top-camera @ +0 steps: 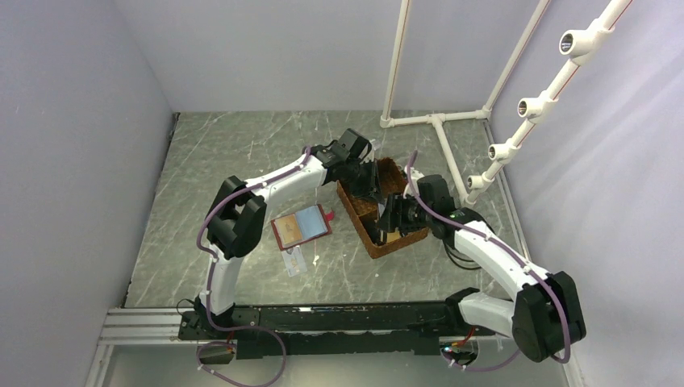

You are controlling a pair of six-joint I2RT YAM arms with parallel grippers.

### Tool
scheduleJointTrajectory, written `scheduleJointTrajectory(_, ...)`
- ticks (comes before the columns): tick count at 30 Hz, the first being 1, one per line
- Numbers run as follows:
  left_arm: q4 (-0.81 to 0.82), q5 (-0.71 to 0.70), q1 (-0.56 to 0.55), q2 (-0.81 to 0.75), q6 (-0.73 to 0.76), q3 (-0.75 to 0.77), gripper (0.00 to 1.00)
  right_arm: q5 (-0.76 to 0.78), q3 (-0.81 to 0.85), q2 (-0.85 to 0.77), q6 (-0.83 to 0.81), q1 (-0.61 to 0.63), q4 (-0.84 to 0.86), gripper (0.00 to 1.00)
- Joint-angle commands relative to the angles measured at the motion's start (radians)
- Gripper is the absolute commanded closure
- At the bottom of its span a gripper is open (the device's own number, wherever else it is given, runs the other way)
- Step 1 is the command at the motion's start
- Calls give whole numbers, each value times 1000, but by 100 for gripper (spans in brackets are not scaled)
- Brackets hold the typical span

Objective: Put the credit cards into the card holder
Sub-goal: Pick up the credit card from the storage box.

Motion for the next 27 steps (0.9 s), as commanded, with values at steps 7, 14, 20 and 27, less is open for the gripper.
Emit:
scheduleJointTrajectory(7, 4, 21, -3, -20, 16, 15, 100, 171, 64, -1, -35, 83, -26, 41)
scheduleJointTrajectory(14, 7, 16, -3, -19, 7, 13, 100, 203, 78, -80, -47, 104, -70, 41)
scheduleJointTrajectory(20, 14, 23, -2, -22, 1, 9, 100, 235, 88, -62, -47, 135, -75, 44)
scheduleJointTrajectory(27, 24, 30, -3, -30, -9, -5, 100, 278, 94, -37, -50, 162, -73, 52)
